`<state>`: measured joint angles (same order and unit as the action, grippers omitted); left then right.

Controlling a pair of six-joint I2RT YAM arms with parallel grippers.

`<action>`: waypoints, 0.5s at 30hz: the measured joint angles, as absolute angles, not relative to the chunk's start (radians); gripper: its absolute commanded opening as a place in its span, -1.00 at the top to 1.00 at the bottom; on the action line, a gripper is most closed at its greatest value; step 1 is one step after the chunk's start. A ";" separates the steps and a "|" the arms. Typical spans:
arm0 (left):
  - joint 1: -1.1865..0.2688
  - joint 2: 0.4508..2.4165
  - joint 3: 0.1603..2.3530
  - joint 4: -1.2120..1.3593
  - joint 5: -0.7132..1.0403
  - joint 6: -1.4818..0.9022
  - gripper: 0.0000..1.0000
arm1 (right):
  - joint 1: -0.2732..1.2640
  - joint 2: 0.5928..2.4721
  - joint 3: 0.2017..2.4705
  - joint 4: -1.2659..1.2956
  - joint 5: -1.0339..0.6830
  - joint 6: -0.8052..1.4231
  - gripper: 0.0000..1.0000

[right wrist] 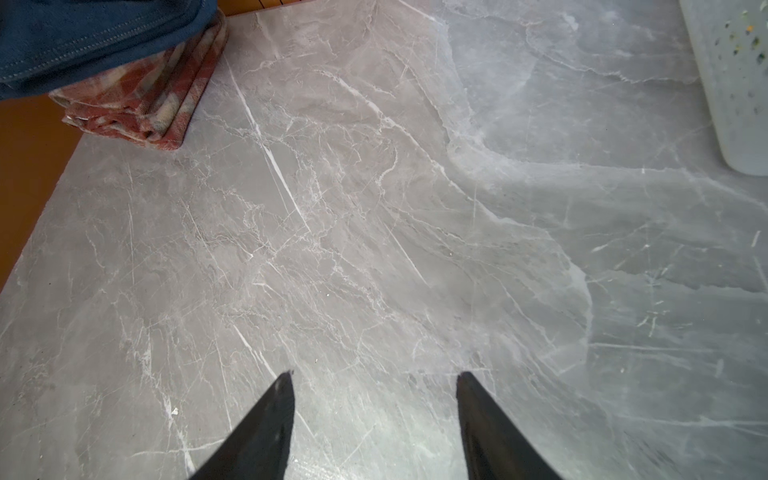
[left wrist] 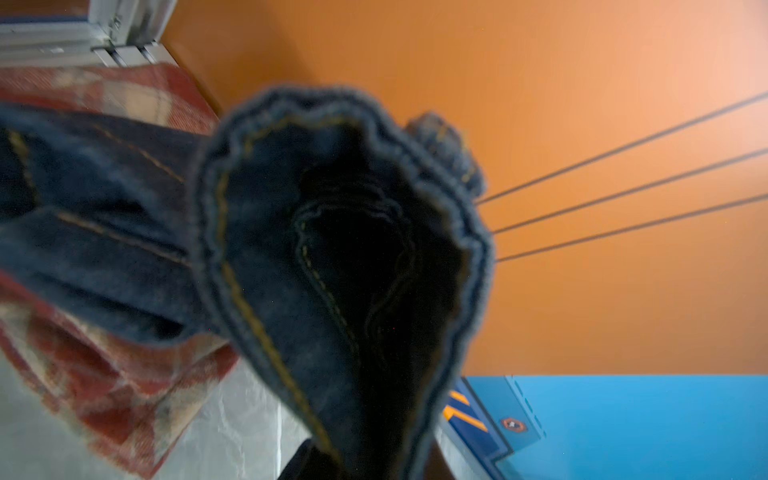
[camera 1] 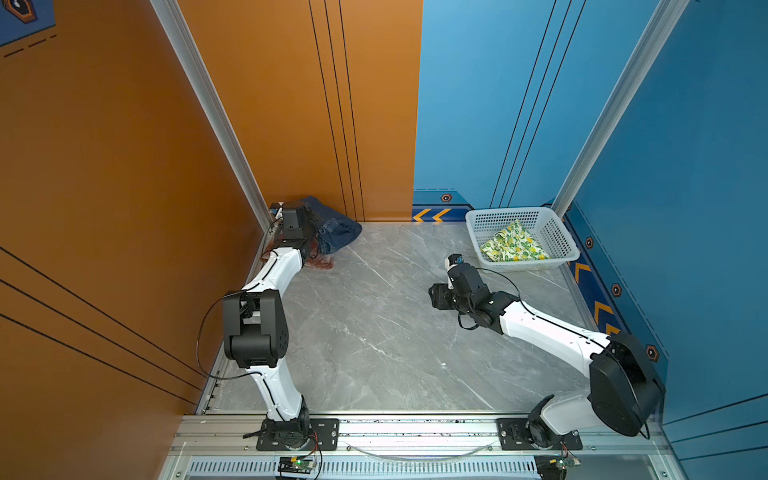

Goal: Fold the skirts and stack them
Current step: 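Carry the denim skirt with the left gripper onto the plaid skirt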

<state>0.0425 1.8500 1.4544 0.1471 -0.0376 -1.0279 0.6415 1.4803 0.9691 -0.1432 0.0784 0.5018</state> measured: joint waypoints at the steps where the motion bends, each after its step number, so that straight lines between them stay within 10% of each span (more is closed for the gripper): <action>1: 0.050 1.860 1.454 0.173 -0.051 -1.043 1.00 | 0.641 1.490 0.975 -0.141 0.078 0.495 -0.27; 15: 0.105 2.038 1.434 0.431 -0.150 -1.203 1.00 | 0.641 1.552 1.014 -0.134 0.075 0.467 -0.29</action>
